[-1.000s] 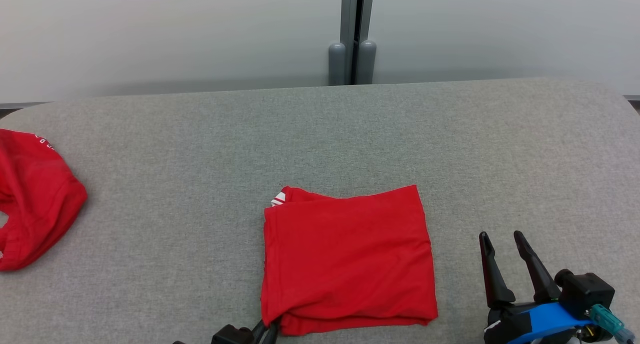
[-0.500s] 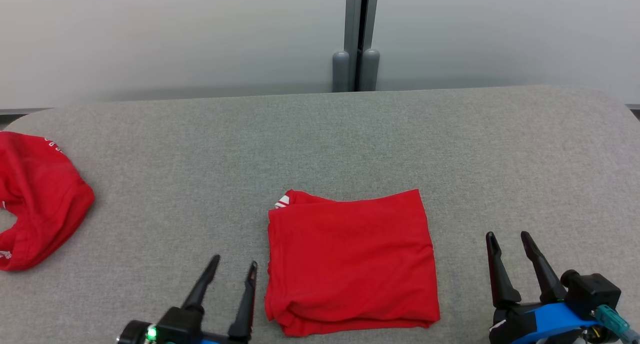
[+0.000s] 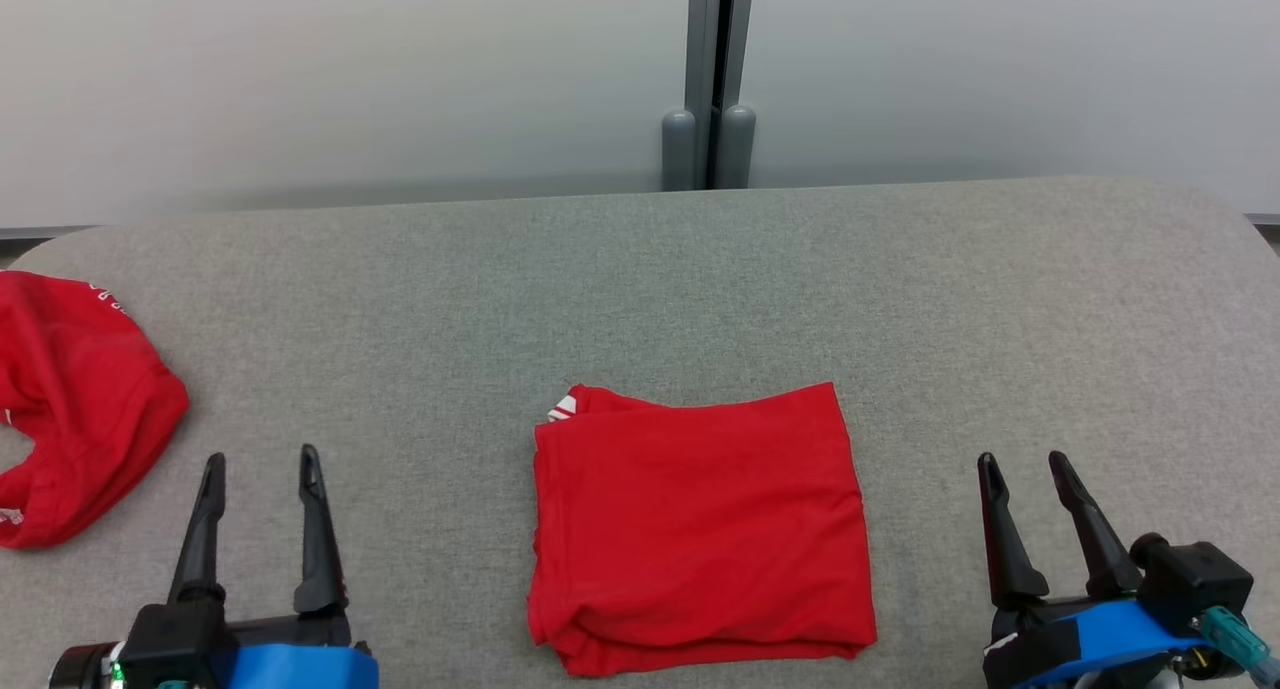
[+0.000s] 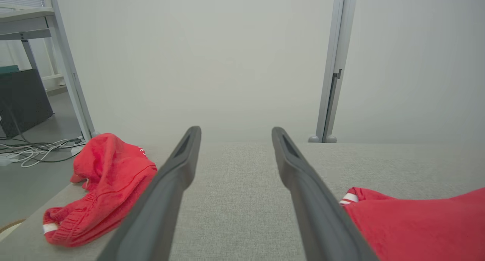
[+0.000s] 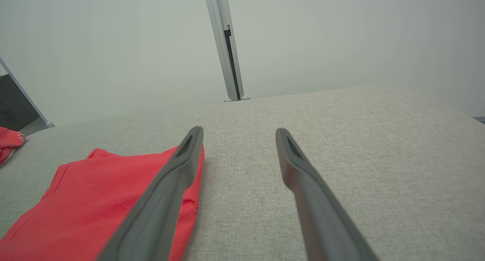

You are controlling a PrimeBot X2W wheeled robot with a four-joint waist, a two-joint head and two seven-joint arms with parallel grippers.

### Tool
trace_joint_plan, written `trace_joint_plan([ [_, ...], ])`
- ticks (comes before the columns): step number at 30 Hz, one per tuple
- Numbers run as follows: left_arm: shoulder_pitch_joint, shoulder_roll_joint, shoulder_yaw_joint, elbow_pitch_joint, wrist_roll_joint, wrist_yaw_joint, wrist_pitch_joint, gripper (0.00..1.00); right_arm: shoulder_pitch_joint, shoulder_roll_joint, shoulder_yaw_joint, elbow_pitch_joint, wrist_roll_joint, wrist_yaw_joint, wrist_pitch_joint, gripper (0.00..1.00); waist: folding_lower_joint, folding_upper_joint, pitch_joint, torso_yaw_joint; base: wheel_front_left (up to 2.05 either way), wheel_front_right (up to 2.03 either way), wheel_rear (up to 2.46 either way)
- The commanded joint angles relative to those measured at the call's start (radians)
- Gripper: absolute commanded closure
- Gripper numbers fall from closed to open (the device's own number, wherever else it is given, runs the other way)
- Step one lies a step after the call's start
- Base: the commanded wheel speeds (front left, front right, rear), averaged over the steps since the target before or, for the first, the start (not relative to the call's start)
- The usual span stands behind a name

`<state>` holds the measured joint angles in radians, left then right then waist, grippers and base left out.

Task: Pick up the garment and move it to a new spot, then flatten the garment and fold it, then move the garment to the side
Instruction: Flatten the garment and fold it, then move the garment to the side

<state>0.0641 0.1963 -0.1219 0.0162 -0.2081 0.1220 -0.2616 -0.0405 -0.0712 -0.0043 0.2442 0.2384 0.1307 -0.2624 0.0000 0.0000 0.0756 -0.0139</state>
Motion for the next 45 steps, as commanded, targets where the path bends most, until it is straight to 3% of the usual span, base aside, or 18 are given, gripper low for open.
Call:
trace_joint_plan([
  [1,0.016,-0.005,0.021,0.004,0.012,0.001,-0.004,0.00,0.007,-0.002,-0.002,-0.008,-0.001,0.000,-0.003,0.00,0.0000,0.0000,-0.003,-0.001,0.00,0.00,0.00],
  [23,0.069,-0.056,0.097,0.137,0.100,-0.077,-0.004,0.00,0.102,0.015,0.039,-0.058,-0.071,0.000,-0.003,0.00,0.0000,0.0000,-0.074,0.015,0.00,0.00,0.00],
  [45,0.059,-0.066,0.115,0.143,0.135,-0.090,-0.005,0.00,0.093,0.020,0.047,-0.016,-0.083,0.000,-0.004,0.00,0.0000,0.0000,-0.090,0.022,0.00,0.00,0.00],
])
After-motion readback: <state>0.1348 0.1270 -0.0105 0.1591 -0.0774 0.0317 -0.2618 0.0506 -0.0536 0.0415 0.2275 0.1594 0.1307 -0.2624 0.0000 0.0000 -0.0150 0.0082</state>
